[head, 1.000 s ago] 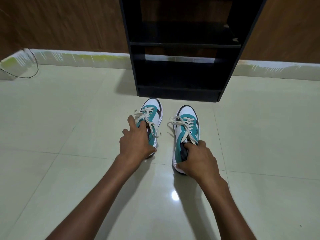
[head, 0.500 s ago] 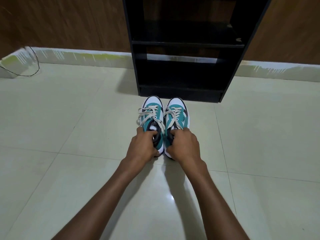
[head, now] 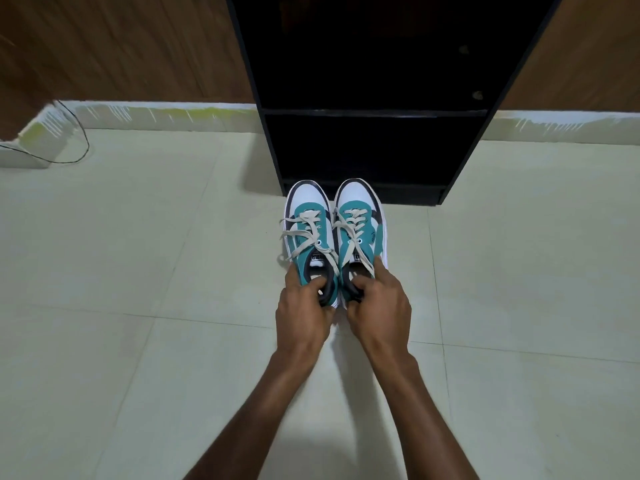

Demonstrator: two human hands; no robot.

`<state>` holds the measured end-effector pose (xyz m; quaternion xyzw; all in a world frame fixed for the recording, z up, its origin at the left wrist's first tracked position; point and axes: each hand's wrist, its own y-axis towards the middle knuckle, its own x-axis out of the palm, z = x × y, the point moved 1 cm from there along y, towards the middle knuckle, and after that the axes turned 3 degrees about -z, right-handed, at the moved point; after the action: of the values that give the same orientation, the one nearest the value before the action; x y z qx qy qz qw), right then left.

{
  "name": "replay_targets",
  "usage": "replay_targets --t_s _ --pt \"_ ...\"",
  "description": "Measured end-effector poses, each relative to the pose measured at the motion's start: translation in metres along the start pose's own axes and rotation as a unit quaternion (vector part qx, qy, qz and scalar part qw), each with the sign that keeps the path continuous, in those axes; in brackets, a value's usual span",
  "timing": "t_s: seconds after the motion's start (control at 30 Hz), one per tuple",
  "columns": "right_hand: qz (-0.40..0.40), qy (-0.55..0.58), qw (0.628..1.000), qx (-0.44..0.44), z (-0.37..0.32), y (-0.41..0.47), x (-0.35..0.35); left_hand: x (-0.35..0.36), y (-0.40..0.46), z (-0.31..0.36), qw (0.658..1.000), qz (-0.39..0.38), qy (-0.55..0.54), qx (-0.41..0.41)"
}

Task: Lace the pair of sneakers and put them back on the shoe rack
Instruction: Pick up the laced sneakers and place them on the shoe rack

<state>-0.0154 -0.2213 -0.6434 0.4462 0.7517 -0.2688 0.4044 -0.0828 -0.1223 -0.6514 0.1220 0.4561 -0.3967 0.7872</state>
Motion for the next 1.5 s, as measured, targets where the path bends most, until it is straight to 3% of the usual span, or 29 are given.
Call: replay_targets --t_s 0.4,0.7,0.9,1.1,1.27,1.5 --pt "-0.042 0.040 0.997 0.045 -0.130 -0.040 -0.249 -0.213 -0.075 0.161 1.000 -0.028 -0.008 0.006" --pt "-0.066 0.048 0.996 0.034 -0.188 0.013 -0.393 -0.332 -0.055 0.280 0.999 -0.040 -0.006 0.007" --pt "-0.079 0.041 0.996 0.029 -0.215 0.070 -0.404 -0.351 -0.002 0.288 1.000 -0.025 -0.003 0.003" --pt "-0.078 0.056 0.993 0.064 -0.227 0.136 -0.371 -0.345 0.082 0.270 0.996 -0.073 -0.016 0.043" --pt "-0.076 0.072 0.991 0.079 -0.232 0.187 -0.344 -0.338 0.138 0.259 0.988 -0.095 -0.108 0.049" --pt "-0.107 0.034 0.990 0.087 -0.240 0.237 -0.334 -0.341 0.208 0.243 0.990 -0.120 -0.044 0.066"
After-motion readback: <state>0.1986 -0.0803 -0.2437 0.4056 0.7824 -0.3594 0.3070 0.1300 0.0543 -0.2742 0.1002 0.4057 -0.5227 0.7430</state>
